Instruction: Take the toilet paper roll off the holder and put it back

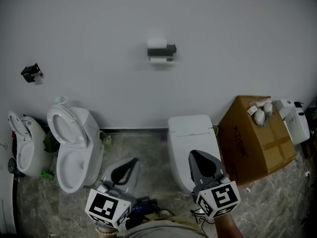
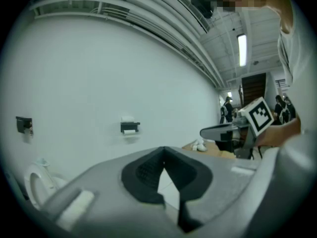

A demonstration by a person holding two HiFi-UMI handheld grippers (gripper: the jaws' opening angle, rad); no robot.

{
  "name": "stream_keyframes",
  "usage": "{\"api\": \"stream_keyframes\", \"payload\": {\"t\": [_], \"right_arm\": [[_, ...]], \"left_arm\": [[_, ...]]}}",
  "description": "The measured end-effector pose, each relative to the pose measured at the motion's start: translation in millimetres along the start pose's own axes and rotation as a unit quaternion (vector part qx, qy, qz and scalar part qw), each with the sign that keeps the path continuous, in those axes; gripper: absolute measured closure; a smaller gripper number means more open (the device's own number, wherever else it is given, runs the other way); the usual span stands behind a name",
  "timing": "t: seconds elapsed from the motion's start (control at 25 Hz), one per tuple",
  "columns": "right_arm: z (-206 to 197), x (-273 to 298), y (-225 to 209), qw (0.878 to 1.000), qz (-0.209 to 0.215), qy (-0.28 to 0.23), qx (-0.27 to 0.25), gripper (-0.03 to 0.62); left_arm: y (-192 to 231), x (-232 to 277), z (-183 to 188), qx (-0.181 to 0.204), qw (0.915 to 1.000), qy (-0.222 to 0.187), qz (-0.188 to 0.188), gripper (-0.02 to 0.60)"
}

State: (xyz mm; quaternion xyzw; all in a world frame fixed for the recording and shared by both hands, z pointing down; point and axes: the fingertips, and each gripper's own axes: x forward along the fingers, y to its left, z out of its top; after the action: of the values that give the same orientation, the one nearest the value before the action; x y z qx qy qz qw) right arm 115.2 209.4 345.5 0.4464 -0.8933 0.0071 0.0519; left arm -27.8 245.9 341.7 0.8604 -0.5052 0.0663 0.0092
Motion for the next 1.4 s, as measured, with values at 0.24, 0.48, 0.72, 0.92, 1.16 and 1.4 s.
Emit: {"api": "stream_keyframes", "payload": {"t": [0.24,0.48,0.72,0.92,1.16,1.4], "right_arm": [[2,-3,-2,1.0,0.005,-0.01,0.019,0.57],[2,-7,-8,0.999,0.016,-0.011,0.029,0.49],[-6,-12,-15,0.999,0.026,0.0,0.021,0.49],[-7,-16,-22,0.999,0.044,0.001,0.015,0.491],[-18,-21,-28,0.999,0.05,0.003,0.02,0.49],[-29,-24,-35,0.998,0.047,0.006,0.033,0.491]], "left_arm": [[-3,2,4,-0.015,0.9999,-0.006,0.005,0.527],[-11,5,5,-0.014,0.9999,-0.004,0.009,0.497],[-18,8,5,-0.019,0.9996,-0.004,0.02,0.497],[-29,12,6,-0.025,0.9993,-0.003,0.027,0.497],[-42,15,-1,-0.026,0.9992,0.0,0.03,0.497],[-46,25,-5,-0.023,0.9994,0.002,0.026,0.497]]}}
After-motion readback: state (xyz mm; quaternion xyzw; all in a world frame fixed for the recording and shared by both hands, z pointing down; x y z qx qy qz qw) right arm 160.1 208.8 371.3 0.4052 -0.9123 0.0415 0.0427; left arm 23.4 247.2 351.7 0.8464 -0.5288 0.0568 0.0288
